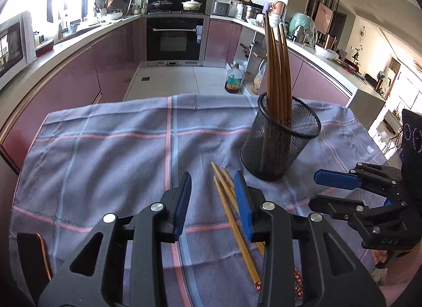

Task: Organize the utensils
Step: 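Move both grippers back over the remaining chopsticks on the cloth, then close the left gripper on a chopstick while the right gripper grasps another, then raise both chopsticks upright and lower them into the black mesh cup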

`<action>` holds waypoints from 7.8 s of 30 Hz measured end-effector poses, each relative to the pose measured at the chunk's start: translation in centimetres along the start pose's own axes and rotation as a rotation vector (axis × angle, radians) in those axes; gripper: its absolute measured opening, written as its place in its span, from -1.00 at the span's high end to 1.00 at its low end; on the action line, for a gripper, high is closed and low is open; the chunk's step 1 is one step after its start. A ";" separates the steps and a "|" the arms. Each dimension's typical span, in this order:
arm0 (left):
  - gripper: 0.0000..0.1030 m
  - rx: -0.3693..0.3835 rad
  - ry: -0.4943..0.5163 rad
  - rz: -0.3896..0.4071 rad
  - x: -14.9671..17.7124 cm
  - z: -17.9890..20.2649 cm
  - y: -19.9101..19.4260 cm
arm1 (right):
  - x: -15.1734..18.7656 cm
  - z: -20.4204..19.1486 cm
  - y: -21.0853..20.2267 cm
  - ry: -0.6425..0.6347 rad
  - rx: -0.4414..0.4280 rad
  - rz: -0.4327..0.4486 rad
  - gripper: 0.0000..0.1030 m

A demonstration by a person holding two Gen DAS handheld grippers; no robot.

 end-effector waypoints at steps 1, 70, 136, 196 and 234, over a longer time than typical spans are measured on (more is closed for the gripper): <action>0.35 0.005 -0.001 -0.015 0.8 0.0 0.2 | 0.6 -0.2 0.3 0.005 -0.004 -0.018 0.29; 0.76 0.031 0.000 -0.167 7.8 1.5 2.6 | 3.0 -1.0 5.4 -0.085 0.115 -0.125 0.83; 0.85 0.237 -0.094 0.091 -1.7 3.9 -7.2 | -4.5 -0.8 -4.3 0.035 -0.014 0.187 0.90; 0.85 0.171 -0.023 0.298 -15.6 7.3 -3.5 | -14.8 4.9 -5.6 -0.028 0.165 0.386 0.90; 0.75 0.120 0.053 0.051 -13.3 7.7 7.7 | -11.6 7.6 -0.6 0.030 0.222 0.211 0.81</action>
Point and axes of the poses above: each gripper's, at about its wrist camera, not at the fingertips, and y roughly the way its jaws point, z to its right, x to its underside, the point moved 9 cm from there along y, roughly the way its jaws point, and after that the axes turned 13 degrees about z, right-handed, at the moved point
